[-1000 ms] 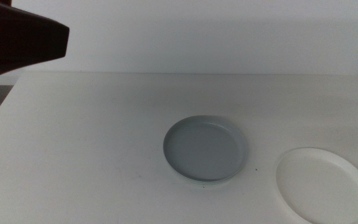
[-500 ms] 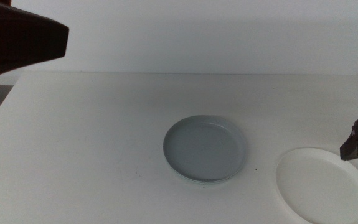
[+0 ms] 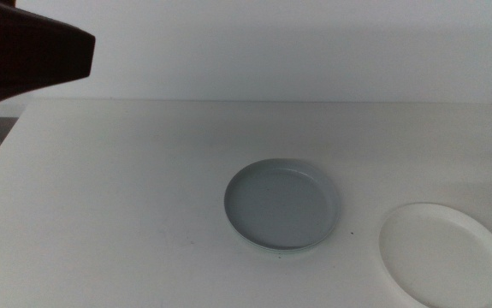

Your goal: Stack the three bowls on top of each other.

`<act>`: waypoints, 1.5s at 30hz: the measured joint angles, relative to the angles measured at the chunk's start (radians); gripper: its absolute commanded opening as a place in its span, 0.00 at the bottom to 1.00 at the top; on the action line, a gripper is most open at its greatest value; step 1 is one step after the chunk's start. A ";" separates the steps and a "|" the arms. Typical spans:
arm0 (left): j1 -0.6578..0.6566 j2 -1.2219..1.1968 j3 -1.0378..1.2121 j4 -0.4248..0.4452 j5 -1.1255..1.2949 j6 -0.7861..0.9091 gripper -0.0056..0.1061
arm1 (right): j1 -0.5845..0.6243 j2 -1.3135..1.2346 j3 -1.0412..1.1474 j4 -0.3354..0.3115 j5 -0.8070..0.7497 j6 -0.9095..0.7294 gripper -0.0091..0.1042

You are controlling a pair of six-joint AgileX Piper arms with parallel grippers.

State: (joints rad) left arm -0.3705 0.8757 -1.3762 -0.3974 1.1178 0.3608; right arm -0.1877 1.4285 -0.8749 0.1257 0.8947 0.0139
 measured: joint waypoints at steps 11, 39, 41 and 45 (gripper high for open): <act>0.000 0.000 0.000 0.000 -0.029 0.000 0.89 | -0.004 0.266 0.001 -0.007 -0.125 0.000 0.66; 0.001 -0.002 0.000 0.000 -0.033 0.000 0.89 | 0.368 0.350 -0.483 0.167 0.045 0.041 0.06; 0.001 -0.002 0.000 0.000 -0.033 0.000 0.89 | 0.421 0.400 -0.534 0.169 0.045 0.054 0.06; 0.001 -0.002 0.000 0.000 -0.033 0.000 0.89 | 0.498 0.503 -0.593 0.174 0.028 0.068 0.06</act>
State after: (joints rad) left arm -0.3692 0.8738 -1.3762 -0.3974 1.0851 0.3608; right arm 0.3107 1.9312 -1.4682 0.3001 0.9229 0.0821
